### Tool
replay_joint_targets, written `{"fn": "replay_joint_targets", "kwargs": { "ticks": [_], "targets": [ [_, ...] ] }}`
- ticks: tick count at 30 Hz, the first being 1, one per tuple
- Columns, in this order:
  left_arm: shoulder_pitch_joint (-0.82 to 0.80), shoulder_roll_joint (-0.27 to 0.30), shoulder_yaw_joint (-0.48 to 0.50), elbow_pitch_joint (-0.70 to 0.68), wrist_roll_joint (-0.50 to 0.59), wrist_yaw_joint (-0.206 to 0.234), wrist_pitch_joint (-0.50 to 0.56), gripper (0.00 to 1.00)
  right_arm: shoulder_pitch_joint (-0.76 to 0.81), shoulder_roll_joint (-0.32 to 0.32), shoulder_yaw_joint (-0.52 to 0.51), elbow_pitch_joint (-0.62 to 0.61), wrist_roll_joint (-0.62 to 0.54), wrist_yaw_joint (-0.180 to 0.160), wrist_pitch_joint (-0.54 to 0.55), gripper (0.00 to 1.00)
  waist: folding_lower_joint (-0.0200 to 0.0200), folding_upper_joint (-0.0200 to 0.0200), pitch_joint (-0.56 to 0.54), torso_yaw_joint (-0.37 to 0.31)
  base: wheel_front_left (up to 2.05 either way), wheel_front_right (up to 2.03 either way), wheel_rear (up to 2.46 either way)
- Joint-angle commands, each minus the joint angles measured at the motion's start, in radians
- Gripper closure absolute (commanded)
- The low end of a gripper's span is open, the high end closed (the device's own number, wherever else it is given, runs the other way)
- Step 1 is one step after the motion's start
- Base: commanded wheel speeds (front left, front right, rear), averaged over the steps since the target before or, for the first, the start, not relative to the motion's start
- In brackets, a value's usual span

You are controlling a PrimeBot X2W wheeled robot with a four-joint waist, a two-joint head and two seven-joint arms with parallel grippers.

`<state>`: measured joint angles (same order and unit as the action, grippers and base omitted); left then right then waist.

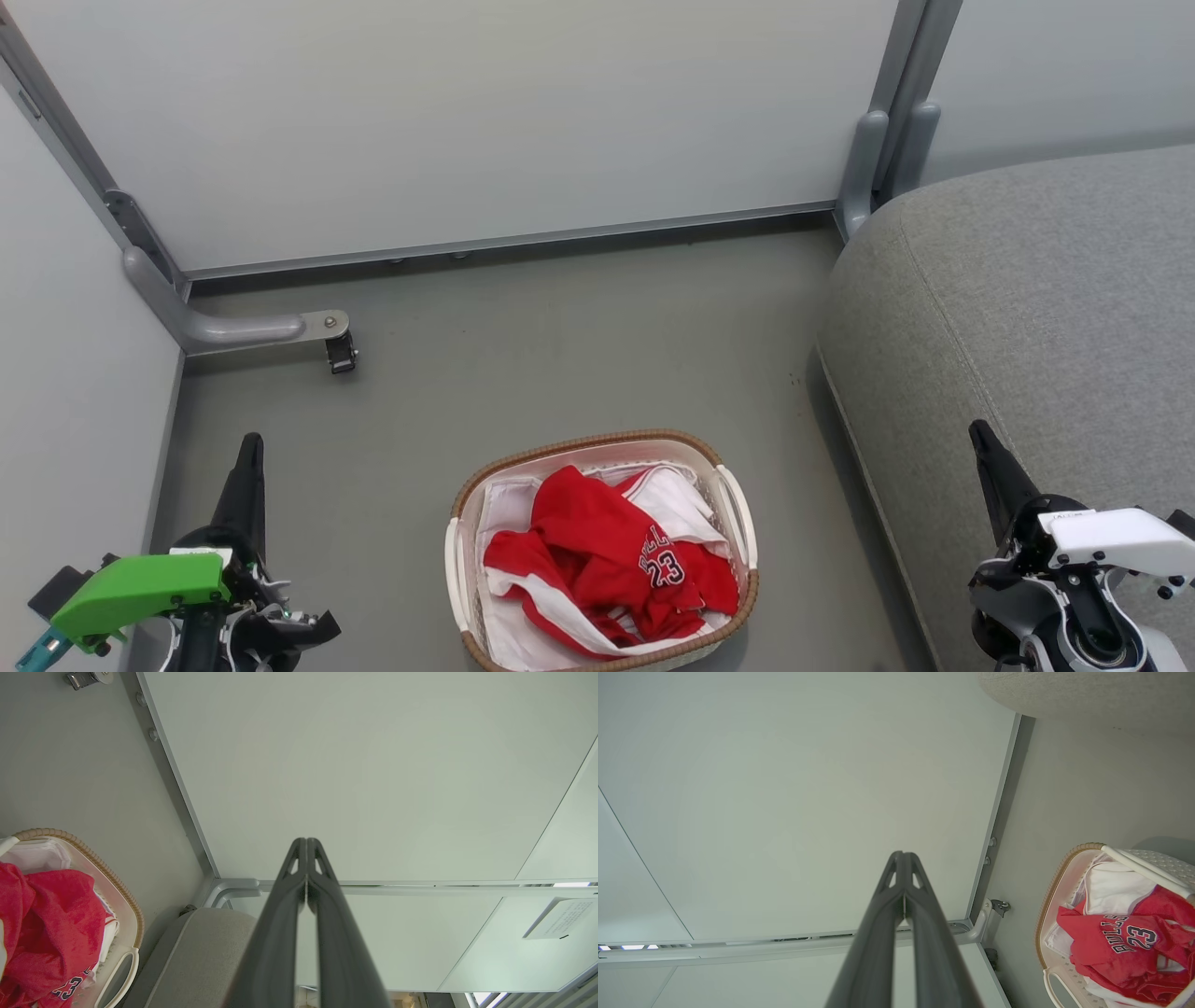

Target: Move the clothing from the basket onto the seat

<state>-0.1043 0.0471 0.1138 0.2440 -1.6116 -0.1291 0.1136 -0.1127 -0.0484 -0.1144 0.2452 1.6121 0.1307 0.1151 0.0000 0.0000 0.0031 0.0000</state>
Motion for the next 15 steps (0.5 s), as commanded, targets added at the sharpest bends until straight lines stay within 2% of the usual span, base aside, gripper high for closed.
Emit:
{"fn": "replay_joint_targets", "kwargs": {
  "ticks": [1,9,10,12,13,14,15],
  "targets": [
    [-0.009,0.007,0.001,0.0,-0.002,-0.006,0.003,1.0,0.013,-0.003,0.0,-0.003,0.001,0.0,0.0,1.0,0.0,0.0,0.0,0.0,0.0,0.0,0.0],
    [-0.009,0.007,0.001,0.0,-0.002,-0.006,0.003,1.0,0.013,-0.003,0.0,-0.003,0.001,0.0,0.0,1.0,0.0,0.0,0.0,0.0,0.0,0.0,0.0],
    [0.001,-0.001,0.0,0.003,0.0,0.0,0.0,0.0,0.0,0.001,0.0,0.003,0.0,0.0,0.0,0.0,0.0,0.0,0.0,0.0,0.0,0.0,0.0],
    [0.01,-0.005,-0.001,0.021,0.001,0.001,-0.001,0.0,0.005,0.006,0.001,0.018,0.0,0.0,0.0,0.0,0.0,0.0,0.0,0.0,0.0,0.0,0.0],
    [0.016,-0.007,-0.002,0.03,0.001,0.002,-0.001,1.0,0.011,0.009,0.002,0.025,-0.001,0.0,0.0,1.0,0.0,0.0,0.0,0.0,0.0,0.0,0.0],
    [0.017,-0.007,-0.003,0.033,0.003,0.002,-0.004,0.0,0.012,0.009,0.004,0.027,-0.002,0.0,-0.002,0.0,0.0,0.0,0.001,0.0,0.0,0.0,0.0],
    [0.015,-0.007,-0.006,0.035,0.007,0.002,-0.01,0.0,0.012,0.007,0.006,0.024,-0.006,0.0,-0.005,0.0,0.0,0.0,0.001,0.0,0.0,0.0,0.0]
  ]
}}
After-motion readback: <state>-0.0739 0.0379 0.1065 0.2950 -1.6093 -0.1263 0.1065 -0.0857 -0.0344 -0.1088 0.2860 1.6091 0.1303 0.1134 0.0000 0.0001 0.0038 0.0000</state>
